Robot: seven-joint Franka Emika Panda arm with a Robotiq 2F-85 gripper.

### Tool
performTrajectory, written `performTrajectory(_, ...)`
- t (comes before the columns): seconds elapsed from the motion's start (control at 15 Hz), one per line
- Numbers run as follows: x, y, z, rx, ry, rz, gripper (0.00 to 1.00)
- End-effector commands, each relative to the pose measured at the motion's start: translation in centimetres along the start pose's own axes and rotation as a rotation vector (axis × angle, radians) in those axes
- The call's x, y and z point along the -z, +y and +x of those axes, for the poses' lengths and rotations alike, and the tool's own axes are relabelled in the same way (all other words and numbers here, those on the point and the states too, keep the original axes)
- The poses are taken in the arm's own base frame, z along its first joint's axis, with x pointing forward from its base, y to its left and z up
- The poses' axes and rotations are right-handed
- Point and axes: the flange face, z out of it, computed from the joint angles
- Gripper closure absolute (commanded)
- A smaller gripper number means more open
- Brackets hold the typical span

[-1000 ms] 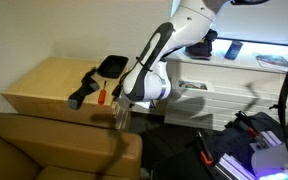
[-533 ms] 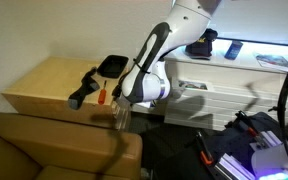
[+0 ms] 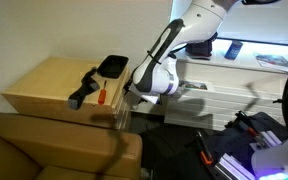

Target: Open the top drawer, place the tray inside it then put the screwdriver on the tray

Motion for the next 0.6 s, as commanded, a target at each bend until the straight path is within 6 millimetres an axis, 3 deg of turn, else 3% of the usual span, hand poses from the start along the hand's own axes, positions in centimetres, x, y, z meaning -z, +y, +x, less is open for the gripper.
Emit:
performTrajectory(0.0,2.0,2.6,2.3,-0.085,0.009,-0.006,0.00)
performTrajectory(0.2,4.3,0.8,2.0,-0.081,-0.039,0.096,0.00)
performTrajectory(0.33,5.1,-0.5,0.6,-0.068,-0.086,0.152,0.00)
performTrajectory(0.47,5.1,-0.4,-1.8,-0.064,-0.124,0.148,0.00)
performTrajectory(0.53,4.7,-1.0,0.2,-0.074,-0.087,0.147,0.00)
